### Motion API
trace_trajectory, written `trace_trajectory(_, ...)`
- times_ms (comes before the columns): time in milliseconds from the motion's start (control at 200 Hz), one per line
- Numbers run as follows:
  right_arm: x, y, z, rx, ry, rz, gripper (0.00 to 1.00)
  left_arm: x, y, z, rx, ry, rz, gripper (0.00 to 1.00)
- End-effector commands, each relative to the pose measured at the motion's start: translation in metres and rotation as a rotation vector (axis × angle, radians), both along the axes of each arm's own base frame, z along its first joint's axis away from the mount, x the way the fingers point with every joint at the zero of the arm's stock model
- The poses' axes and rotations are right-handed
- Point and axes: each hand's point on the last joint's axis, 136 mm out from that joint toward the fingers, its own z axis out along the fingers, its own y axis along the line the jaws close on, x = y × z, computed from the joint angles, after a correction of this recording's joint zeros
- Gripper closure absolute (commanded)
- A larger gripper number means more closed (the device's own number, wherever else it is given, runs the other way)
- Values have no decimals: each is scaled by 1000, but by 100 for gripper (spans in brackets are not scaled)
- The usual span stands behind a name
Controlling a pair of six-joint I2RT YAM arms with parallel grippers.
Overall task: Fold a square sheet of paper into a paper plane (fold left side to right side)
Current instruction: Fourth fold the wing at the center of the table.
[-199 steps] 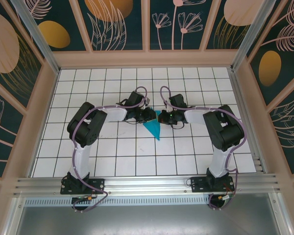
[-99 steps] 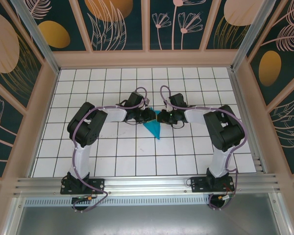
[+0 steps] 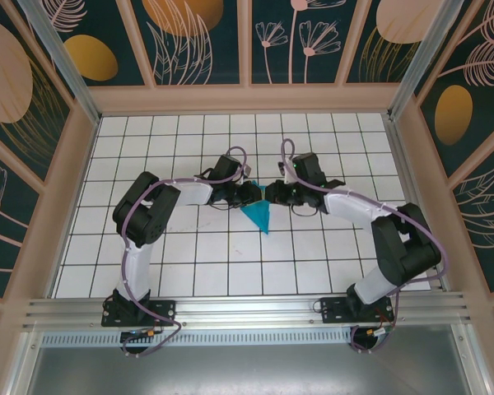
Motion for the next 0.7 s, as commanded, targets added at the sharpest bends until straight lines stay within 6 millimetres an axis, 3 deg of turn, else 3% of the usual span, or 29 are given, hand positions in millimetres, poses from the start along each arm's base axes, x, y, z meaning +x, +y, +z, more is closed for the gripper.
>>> trace_trajectory(0, -30, 16, -11, 39, 79, 52, 84, -19, 24, -47, 133, 81, 17, 76)
trace_trajectory(305, -29, 30, -36, -38, 106, 90, 85, -19, 23, -45, 132, 78, 14, 76)
trace_trajectory(696, -36, 16, -63, -136, 155, 78, 85, -18, 23, -44, 135, 75, 10, 76)
